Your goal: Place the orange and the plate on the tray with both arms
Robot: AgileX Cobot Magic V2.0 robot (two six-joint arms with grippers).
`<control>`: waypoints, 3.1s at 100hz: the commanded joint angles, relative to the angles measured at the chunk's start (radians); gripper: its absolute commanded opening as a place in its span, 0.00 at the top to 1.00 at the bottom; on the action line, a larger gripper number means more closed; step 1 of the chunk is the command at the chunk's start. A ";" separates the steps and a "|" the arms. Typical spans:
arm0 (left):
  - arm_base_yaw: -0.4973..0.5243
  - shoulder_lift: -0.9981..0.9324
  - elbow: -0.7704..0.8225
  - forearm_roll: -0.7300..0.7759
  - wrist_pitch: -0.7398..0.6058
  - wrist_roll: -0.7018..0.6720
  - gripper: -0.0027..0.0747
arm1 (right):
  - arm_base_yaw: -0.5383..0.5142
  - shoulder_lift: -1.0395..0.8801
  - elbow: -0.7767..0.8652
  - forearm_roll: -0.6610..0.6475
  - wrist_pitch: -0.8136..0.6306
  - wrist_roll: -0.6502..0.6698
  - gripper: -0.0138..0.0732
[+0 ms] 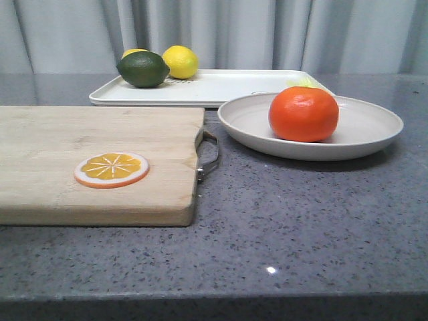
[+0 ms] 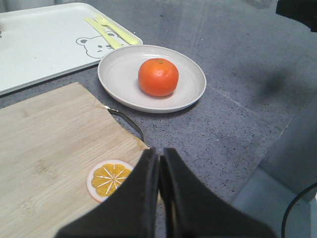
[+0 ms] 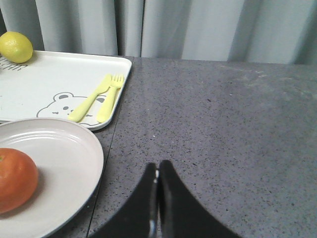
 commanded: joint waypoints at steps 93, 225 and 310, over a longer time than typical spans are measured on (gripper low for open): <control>-0.001 -0.013 -0.022 0.010 -0.071 -0.008 0.99 | 0.043 0.500 -0.507 0.072 0.549 -0.005 0.41; -0.001 -0.013 -0.022 0.041 -0.075 -0.008 0.99 | 0.121 1.050 -0.906 0.174 0.800 -0.005 0.64; -0.001 -0.013 -0.022 0.041 -0.108 -0.008 0.99 | 0.116 1.018 -1.013 0.312 0.855 -0.005 0.92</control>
